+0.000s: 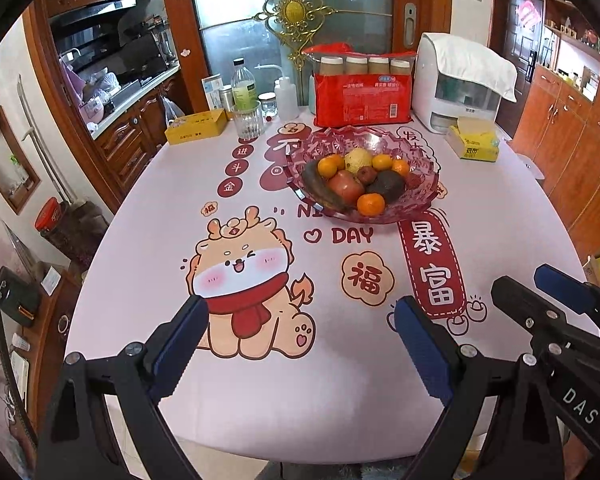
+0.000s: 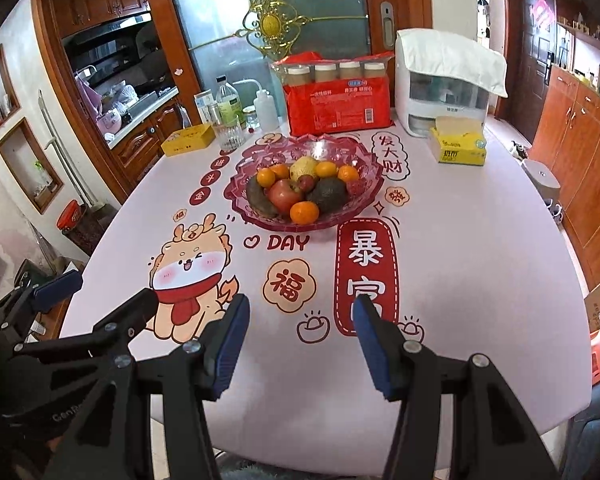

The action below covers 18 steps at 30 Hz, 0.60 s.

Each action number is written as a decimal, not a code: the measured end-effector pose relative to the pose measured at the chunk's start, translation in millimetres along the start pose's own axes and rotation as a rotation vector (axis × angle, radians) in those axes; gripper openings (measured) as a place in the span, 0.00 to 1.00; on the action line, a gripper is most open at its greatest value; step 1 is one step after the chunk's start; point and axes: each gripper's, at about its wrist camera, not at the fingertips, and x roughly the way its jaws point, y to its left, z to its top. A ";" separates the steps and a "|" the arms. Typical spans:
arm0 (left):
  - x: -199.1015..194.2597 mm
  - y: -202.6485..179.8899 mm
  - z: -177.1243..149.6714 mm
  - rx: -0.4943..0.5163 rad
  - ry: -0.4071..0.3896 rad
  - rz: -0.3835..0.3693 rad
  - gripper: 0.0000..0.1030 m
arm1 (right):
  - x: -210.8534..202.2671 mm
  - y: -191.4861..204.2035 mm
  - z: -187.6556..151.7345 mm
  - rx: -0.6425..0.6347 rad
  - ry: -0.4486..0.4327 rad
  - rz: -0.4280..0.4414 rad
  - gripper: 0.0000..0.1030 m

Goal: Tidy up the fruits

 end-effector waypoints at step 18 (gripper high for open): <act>-2.8 -3.3 3.4 0.004 0.000 0.000 0.91 | -4.3 -2.5 0.9 0.000 -0.011 -0.003 0.53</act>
